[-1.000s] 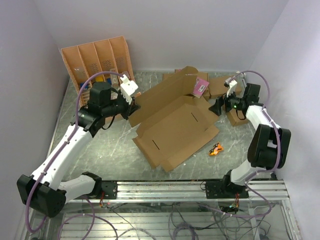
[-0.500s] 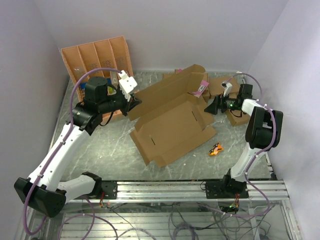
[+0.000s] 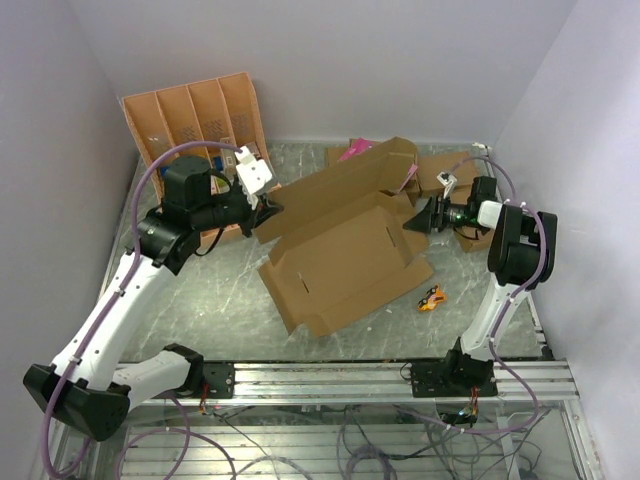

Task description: Fold the paper box

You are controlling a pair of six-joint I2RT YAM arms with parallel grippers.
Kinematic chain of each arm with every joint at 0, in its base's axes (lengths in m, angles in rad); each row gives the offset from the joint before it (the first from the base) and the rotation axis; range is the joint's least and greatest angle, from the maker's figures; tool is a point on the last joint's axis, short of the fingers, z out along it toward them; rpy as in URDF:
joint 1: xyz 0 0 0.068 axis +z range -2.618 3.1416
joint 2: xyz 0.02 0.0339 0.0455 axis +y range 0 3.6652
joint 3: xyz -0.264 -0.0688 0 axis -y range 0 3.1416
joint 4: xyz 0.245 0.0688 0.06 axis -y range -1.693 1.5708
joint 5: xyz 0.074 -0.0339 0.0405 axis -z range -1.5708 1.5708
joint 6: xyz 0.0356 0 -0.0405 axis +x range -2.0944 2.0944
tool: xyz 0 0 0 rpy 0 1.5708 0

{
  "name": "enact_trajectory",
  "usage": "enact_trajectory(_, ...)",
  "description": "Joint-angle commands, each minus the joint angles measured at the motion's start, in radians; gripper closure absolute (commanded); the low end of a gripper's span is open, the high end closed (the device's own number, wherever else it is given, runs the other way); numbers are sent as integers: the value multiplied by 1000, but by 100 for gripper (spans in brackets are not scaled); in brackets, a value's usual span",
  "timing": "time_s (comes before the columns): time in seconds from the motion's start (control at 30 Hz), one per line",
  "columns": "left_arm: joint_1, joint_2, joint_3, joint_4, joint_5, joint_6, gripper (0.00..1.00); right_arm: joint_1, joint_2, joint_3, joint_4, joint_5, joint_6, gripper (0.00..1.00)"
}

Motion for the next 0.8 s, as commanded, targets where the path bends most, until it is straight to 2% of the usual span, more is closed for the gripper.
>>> enact_trajectory(0.0, -6, -27, 56, 16, 52, 20, 93, -9, 27, 40, -75, -83, -57, 36)
enact_trajectory(0.1, -6, -37, 69, -5, 37, 31, 93, -21, 21, 62, -207, -136, -168, 53)
enact_trajectory(0.23, -6, -50, 88, -18, -1, 40, 93, -65, -14, 82, -436, -187, -394, 85)
enact_trajectory(0.3, -6, -49, 99, -6, -15, 36, 93, -76, -49, 85, -534, -195, -504, 95)
enact_trajectory(0.37, -6, -40, 116, 7, -18, 24, 93, -78, -84, 77, -598, -206, -585, 100)
enact_trajectory(0.5, -6, -12, 165, 26, -32, -15, 93, -78, -177, 43, -615, -247, -646, 100)
enact_trajectory(0.57, -6, 3, 200, 14, -45, -24, 93, -78, -239, 27, -553, -247, -603, 100)
enact_trajectory(0.63, -6, 11, 238, -12, -57, -16, 93, -76, -329, -30, -373, -219, -409, 100)
enact_trajectory(0.7, -6, 14, 273, -42, -65, -1, 93, -66, -452, -145, 30, -124, -121, 100)
enact_trajectory(0.77, -5, 14, 299, -70, -69, 20, 93, -50, -582, -278, 326, 1, 80, 100)
